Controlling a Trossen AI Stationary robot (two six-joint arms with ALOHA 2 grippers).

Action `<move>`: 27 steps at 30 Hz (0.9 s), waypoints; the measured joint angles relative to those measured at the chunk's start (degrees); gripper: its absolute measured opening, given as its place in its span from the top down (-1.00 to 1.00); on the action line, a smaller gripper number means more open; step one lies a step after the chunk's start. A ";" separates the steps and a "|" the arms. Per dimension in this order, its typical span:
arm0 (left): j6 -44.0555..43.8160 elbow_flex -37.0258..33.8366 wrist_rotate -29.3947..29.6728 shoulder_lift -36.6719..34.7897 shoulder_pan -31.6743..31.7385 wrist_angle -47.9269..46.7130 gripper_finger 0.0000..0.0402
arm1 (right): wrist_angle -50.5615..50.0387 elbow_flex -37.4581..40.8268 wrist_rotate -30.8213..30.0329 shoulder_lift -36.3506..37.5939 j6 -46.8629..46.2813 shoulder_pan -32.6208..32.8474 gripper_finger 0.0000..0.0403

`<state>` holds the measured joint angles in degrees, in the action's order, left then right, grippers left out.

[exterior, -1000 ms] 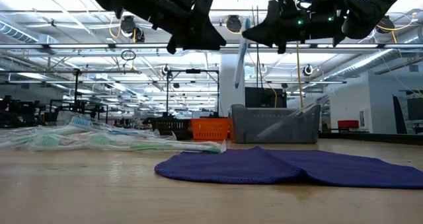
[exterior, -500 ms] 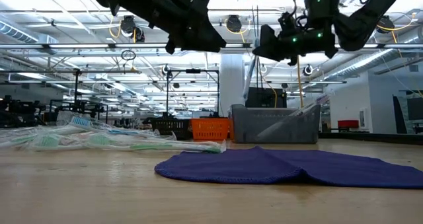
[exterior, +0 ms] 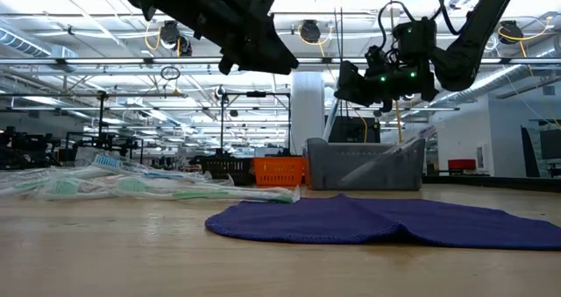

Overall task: Pick & Place Toothbrushes
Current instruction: Put the blue toothbrush into the white basket

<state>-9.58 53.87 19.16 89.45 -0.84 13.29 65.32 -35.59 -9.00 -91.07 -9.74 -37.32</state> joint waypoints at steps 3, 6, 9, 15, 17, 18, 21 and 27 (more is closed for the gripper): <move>-0.02 0.00 -0.02 0.00 -0.11 -0.70 0.37 | 0.27 -0.02 0.05 -0.68 0.02 -0.03 0.96; -0.04 0.00 0.00 0.00 -0.09 -1.41 0.37 | -0.21 -0.01 0.05 -0.72 0.07 -0.02 0.88; -0.06 0.00 0.00 0.00 -0.09 -1.59 0.37 | -0.29 0.00 0.05 -0.71 -0.09 -0.02 0.75; -0.07 0.00 0.00 0.02 -0.09 -1.61 0.37 | -0.21 0.00 0.21 -0.69 0.26 0.00 0.51; -0.07 0.00 0.00 0.01 -0.10 -1.61 0.37 | -0.38 0.00 0.25 -0.69 0.26 0.04 0.41; -0.07 0.00 0.00 0.00 -0.11 -1.60 0.37 | -0.44 -0.01 0.25 -0.69 0.26 0.06 0.36; -0.07 0.00 0.00 0.02 -0.10 -1.58 0.37 | -0.42 0.00 0.25 -0.69 0.31 0.26 0.22; -0.07 0.00 0.02 0.02 -0.09 -1.58 0.37 | -0.44 0.00 0.25 -0.69 -0.04 0.28 -0.02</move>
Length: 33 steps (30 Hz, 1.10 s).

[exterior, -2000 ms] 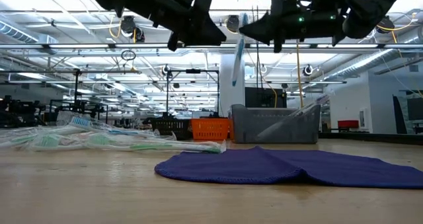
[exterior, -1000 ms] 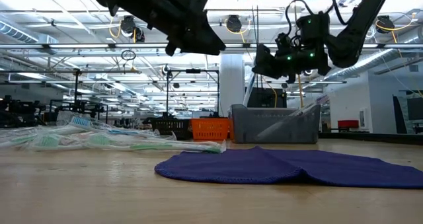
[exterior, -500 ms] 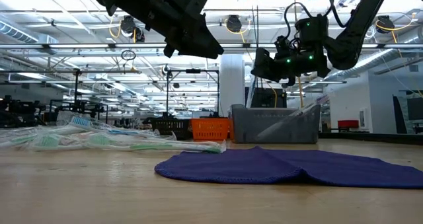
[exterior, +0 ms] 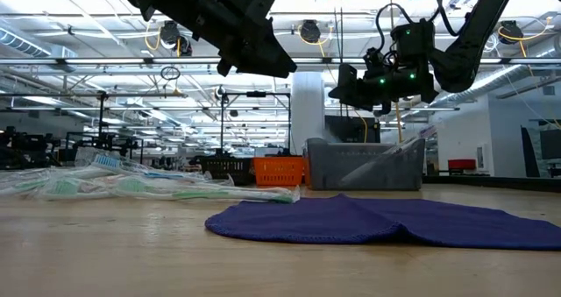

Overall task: Pick & Place Toothbrushes
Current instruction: Put the blue toothbrush into the white basket

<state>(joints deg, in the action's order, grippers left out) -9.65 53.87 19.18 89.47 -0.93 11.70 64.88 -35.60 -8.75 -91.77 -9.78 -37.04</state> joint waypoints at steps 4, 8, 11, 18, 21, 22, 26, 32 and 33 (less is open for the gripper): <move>0.00 0.00 0.00 0.00 -0.01 0.00 0.37 | 0.01 0.00 0.00 0.00 -0.02 -0.02 -0.12; -0.20 0.00 0.00 0.00 -0.02 -0.37 0.37 | 0.00 -0.02 1.28 0.00 -0.04 0.02 -0.15; -1.62 0.00 0.00 0.00 -0.01 -3.50 0.37 | 0.16 0.00 6.54 0.00 -0.07 0.16 -0.15; -7.80 0.01 0.85 -0.91 0.23 -18.71 0.37 | 0.46 -0.01 14.97 0.01 -0.08 3.00 -0.12; -11.97 0.02 0.96 -1.20 0.61 -25.22 0.37 | 0.44 -0.02 15.96 0.02 -0.09 4.71 -0.12; -13.26 0.02 0.97 -1.20 0.74 -27.87 0.37 | 0.44 0.00 16.73 0.02 -0.09 5.27 -0.12; -18.88 0.02 0.95 -1.14 1.62 -36.50 0.37 | 0.42 -0.01 19.29 0.02 -0.08 7.73 -0.11; -25.21 0.02 0.88 -1.14 3.05 -47.22 0.37 | 0.42 -0.02 19.54 0.02 -0.07 11.03 -0.11; -25.88 0.02 0.84 -1.14 3.26 -48.46 0.37 | 0.42 -0.01 19.54 0.02 -0.05 11.43 -0.11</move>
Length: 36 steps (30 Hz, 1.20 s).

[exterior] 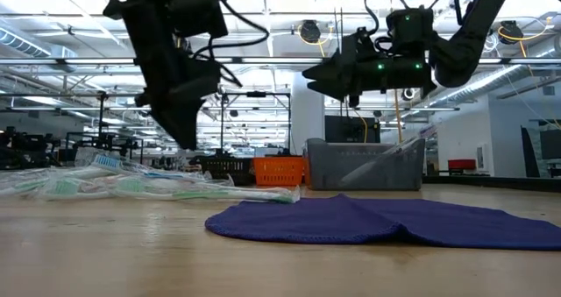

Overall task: Pick & Place Toothbrushes
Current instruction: Put the blue toothbrush into the white basket

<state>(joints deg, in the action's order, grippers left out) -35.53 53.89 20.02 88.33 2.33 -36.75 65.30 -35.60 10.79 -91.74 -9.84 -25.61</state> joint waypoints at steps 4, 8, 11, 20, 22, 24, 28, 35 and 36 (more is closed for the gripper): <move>-1.17 0.00 -1.24 0.32 0.66 -1.62 0.37 | 0.00 -0.01 0.00 0.00 0.19 1.35 -0.11; -1.24 0.00 -3.56 0.55 1.03 -2.24 0.37 | 0.00 0.00 0.00 0.00 0.21 2.13 -0.11; -1.91 0.00 -3.77 0.55 1.03 -3.25 0.37 | -0.02 0.01 0.00 0.00 0.24 2.48 -0.11; -3.93 -0.09 -5.07 3.29 0.80 -3.65 0.37 | -0.44 -0.01 0.01 0.00 0.23 2.53 -0.11; -3.98 -0.04 -5.86 5.12 0.74 -3.01 0.37 | -0.53 0.01 0.02 0.02 0.23 2.54 -0.11; -3.85 -0.06 -6.35 7.46 0.75 -3.00 0.37 | -0.52 -0.01 0.02 0.02 0.23 2.54 -0.11; -3.87 0.00 -6.37 10.03 0.75 -3.55 0.37 | -0.50 0.01 0.02 0.02 0.23 2.54 -0.11; -4.70 0.04 -7.43 9.75 0.76 -3.74 0.74 | -0.46 0.01 0.00 0.02 0.23 2.54 -0.11; -4.75 0.02 -7.70 9.25 0.76 -3.82 0.85 | -0.48 0.01 0.02 0.02 0.23 2.54 -0.11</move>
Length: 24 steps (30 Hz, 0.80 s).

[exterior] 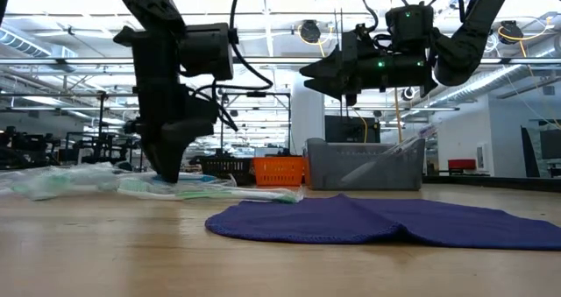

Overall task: Pick & Place Toothbrushes
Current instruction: Put the blue toothbrush into the white basket

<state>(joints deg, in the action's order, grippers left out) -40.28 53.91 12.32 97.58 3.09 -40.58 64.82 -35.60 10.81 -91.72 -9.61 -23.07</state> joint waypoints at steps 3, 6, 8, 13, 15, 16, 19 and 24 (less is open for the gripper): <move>-0.79 -0.11 -0.16 -1.60 0.00 -0.36 0.93 | 0.01 -0.02 0.00 0.00 0.00 0.00 -0.11; -1.68 -0.11 -0.10 -3.97 -0.02 -0.33 0.93 | -0.38 0.00 0.00 0.00 0.00 0.00 -0.11; -1.91 -0.11 0.30 -5.54 -0.23 -0.44 0.96 | -0.50 -0.01 0.00 0.00 -0.02 0.00 -0.11; -2.22 -0.11 3.24 -10.31 -1.71 -0.40 0.97 | -0.46 0.00 0.00 0.00 -0.01 0.00 -0.11; -2.24 -0.11 4.74 -12.46 -2.58 -0.19 0.97 | -0.46 -0.01 0.00 0.00 -0.07 0.00 -0.11; -2.22 -0.11 5.96 -13.47 -3.12 0.17 0.97 | -0.52 -0.02 0.00 0.00 -0.23 0.00 -0.11; -1.13 -0.11 10.14 -16.66 -4.91 1.81 0.98 | -0.66 -0.02 0.00 0.00 -0.24 0.29 -0.11; 5.48 -0.11 15.81 -20.85 -7.61 11.76 0.97 | 0.85 0.00 3.75 0.00 -0.25 1.38 -0.11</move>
<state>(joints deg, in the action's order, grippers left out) -34.79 53.80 28.13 76.73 -4.52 -28.81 65.67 -35.59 14.56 -91.72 -9.86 -21.69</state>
